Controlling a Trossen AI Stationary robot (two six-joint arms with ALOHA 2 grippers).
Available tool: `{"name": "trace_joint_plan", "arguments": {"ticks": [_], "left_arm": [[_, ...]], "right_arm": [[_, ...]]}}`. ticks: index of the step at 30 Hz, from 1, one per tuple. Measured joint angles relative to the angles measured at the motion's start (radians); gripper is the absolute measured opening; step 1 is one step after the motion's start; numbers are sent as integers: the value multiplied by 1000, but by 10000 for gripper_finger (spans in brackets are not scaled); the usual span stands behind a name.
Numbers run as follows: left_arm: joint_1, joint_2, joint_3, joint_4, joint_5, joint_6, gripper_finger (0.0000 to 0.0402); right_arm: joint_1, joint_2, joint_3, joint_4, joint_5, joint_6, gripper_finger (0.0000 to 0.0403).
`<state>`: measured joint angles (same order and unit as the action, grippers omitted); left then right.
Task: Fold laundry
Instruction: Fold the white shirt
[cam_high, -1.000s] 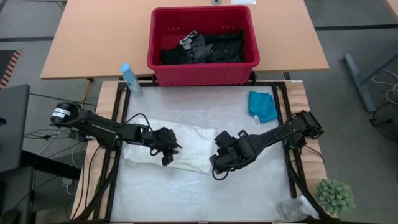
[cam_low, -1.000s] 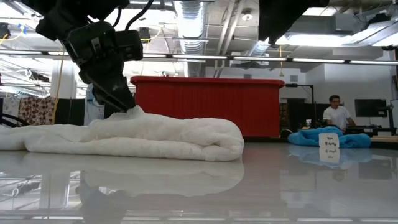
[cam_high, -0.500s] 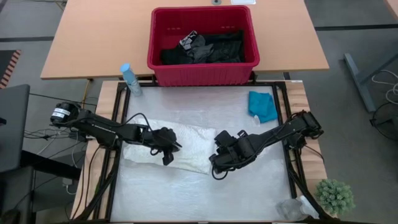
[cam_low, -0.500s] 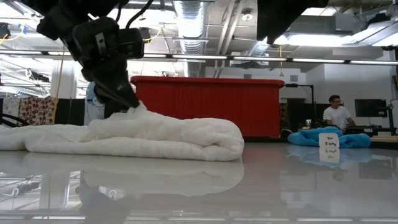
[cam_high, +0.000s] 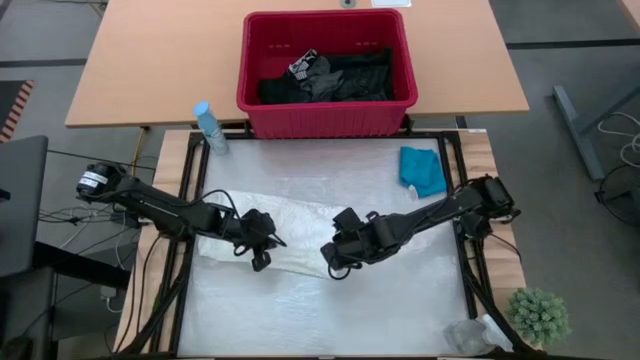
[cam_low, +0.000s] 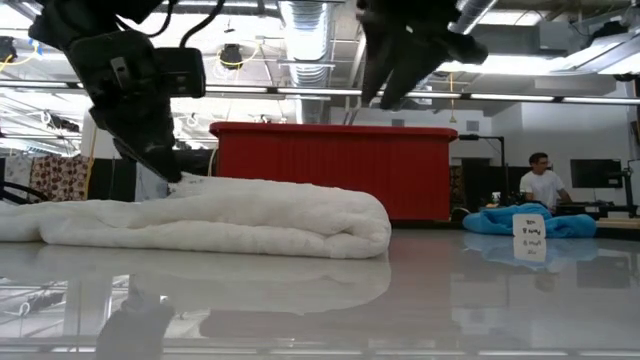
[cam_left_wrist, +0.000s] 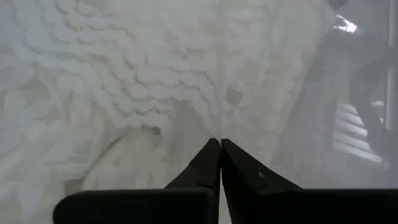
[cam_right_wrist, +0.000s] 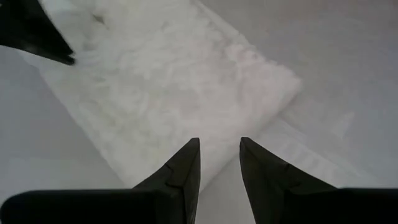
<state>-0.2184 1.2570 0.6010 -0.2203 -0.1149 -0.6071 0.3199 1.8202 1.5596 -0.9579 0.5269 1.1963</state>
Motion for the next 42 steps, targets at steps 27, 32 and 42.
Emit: {"name": "trace_joint_plan", "arguments": {"ticks": [27,32,42], "left_arm": [[-19,-9,0,-7,87,-161,0],[-17,-9,0,-7,91,-188,0],[-6,-31,40,-51,91,-177,0]], "right_arm": [[-68,0,-380,623,-89,-181,129],[-76,0,-425,679,-88,-185,108],[-96,85,-426,756,-169,-237,92]]}}
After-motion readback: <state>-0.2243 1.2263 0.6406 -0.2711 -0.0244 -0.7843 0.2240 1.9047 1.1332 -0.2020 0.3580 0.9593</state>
